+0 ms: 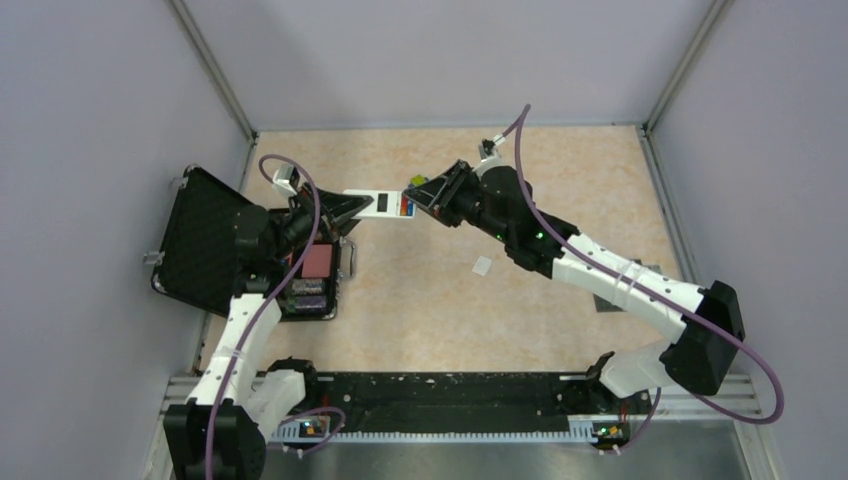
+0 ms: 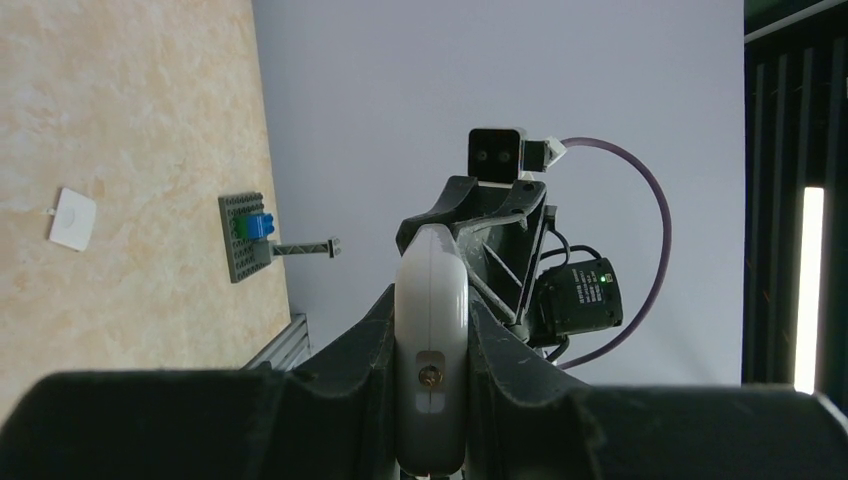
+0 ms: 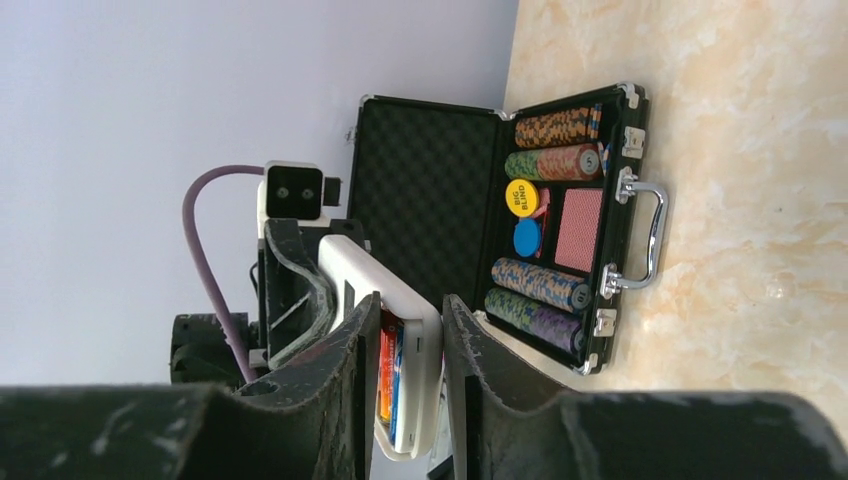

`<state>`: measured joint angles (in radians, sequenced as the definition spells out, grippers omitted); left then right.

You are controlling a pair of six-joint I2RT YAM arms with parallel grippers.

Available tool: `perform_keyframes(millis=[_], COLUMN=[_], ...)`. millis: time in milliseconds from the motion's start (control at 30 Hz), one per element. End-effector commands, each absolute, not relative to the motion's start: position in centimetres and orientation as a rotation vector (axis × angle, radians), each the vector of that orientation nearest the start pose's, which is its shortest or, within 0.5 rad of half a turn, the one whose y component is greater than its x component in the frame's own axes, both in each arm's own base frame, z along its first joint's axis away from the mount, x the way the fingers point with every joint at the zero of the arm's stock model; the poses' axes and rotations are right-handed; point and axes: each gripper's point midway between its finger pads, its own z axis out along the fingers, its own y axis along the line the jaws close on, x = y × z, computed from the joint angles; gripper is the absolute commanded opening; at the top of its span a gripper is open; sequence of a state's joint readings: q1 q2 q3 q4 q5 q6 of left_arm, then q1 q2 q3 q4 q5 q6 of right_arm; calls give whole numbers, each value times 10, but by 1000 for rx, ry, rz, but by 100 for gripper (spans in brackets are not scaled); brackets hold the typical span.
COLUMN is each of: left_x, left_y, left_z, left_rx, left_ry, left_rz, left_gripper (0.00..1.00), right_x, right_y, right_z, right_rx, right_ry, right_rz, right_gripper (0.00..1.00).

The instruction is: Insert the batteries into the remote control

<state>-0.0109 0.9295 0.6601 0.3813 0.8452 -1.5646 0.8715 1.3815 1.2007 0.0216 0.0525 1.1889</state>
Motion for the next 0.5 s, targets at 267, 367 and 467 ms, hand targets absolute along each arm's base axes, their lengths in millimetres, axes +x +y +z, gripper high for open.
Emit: perform_keyframes(millis=[267,367,467], left_x=[267,269,269], left_y=[-159,-159,-158], left_z=[363,368,374], left_rx=[-464,-458,-445], left_ry=[1627,1609,1596], left_rz=[-1805,-1810,-1812], left_gripper=[0,0,0], right_x=[268,268,262], right_y=[389,391,395], right_z=[345,344,339], right_rx=[258,239,201], right_ry=[1916,1920,1947], right_rz=[1459,1456,1470], right_gripper=[11,5,0])
